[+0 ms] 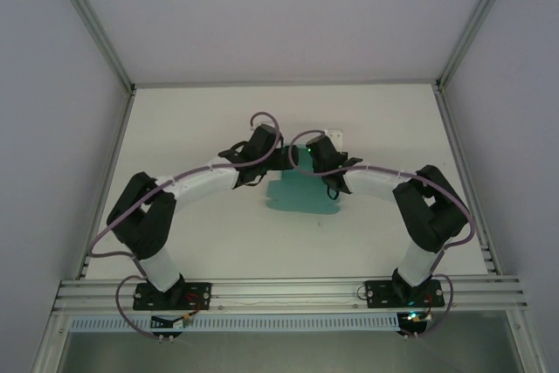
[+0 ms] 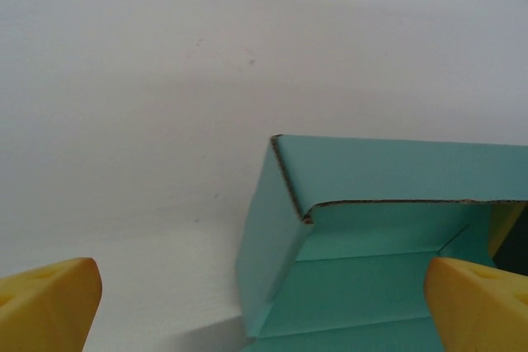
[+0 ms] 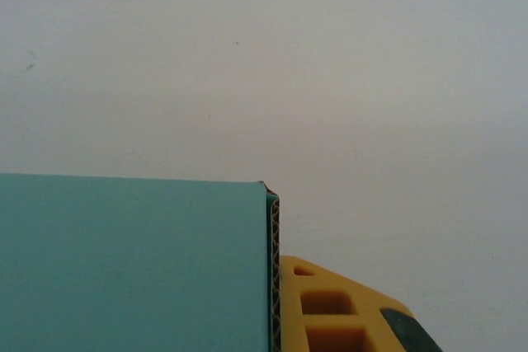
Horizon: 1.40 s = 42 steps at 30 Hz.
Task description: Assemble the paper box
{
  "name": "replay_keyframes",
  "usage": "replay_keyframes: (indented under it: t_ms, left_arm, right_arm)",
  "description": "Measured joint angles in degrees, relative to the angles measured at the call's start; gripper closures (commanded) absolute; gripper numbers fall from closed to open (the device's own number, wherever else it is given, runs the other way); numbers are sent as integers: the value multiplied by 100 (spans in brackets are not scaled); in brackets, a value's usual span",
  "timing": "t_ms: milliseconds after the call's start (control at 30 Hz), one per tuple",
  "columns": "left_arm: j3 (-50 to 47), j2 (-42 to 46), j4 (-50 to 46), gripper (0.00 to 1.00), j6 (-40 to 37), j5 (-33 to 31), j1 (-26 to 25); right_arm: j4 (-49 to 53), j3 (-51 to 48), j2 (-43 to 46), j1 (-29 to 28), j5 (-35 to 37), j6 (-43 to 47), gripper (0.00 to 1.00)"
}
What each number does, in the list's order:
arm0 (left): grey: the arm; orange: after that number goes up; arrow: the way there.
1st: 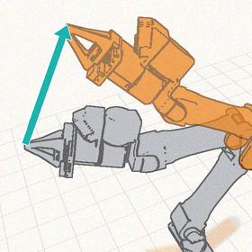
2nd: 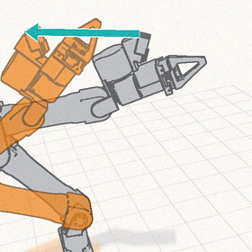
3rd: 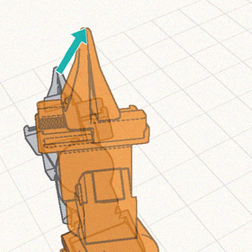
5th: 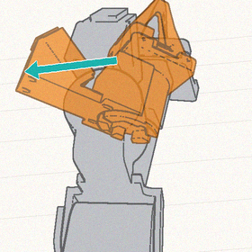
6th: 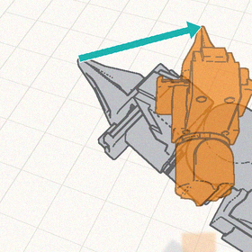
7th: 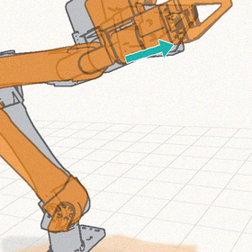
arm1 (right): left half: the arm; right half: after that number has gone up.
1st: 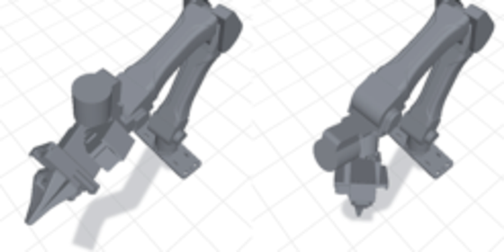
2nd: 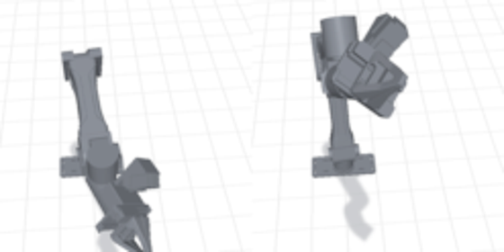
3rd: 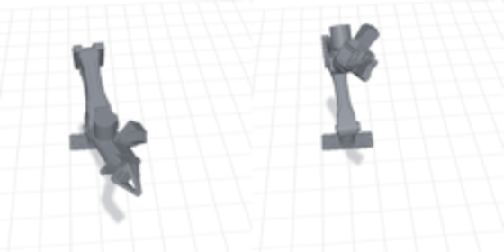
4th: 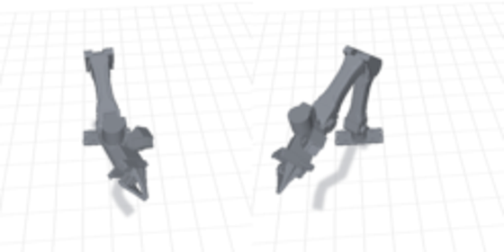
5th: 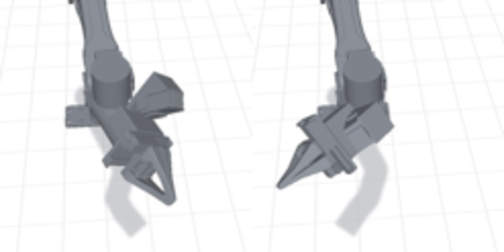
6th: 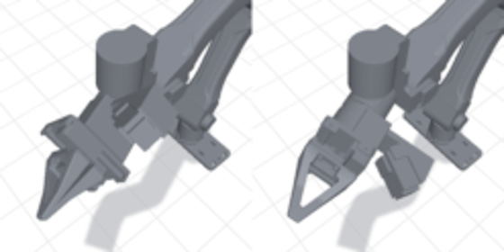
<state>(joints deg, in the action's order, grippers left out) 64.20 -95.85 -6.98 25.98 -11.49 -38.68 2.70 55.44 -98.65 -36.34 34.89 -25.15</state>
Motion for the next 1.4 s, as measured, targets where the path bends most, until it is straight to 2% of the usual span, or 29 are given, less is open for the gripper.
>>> replay_keyframes:
  t_ms: [167,267,433,500,633,733,833,1000,1267,1333,1367,1400]
  left_arm:
    - [-595,1174,-63,0,17,39,291]
    - [-667,1884,-317,0,22,-208,378]
    - [-728,2592,-905,0,229,-728,697]
    - [-909,2767,-1058,0,354,-807,1029]
    - [-1362,2977,-1311,0,516,-839,1576]
    - [-1519,3032,-1473,0,599,-868,1694]
    - [-1563,3064,-1539,0,627,-866,1762]
    - [-1606,3014,-1550,0,750,-857,1891]
    - [-1609,2870,-1569,0,922,-866,1912]
    - [-1644,2870,-1561,0,968,-876,1912]
    - [-1670,2870,-1563,0,997,-879,1912]
    - [-1700,2870,-1567,0,1025,-879,1912]
  right_arm:
    - [922,702,-31,0,-166,376,100]
    - [1545,1270,-142,24,-334,715,100]
    - [2243,1764,-313,227,-1207,1620,100]
    - [2483,1965,-442,343,-1659,2358,100]
    - [2680,2245,-568,461,-2592,4621,100]
    - [2857,2555,-640,415,-3237,6537,100]
    - [3377,3289,-925,291,-3630,8179,100]
    - [3945,4245,-1438,-223,-3259,10043,98]
    - [4175,4280,-2188,-745,-2498,11462,91]
    - [4168,4221,-2243,-863,-2321,11672,84]
    - [4113,4159,-2245,-949,-2232,11763,75]
    - [4054,4092,-2245,-1036,-2153,11792,58]
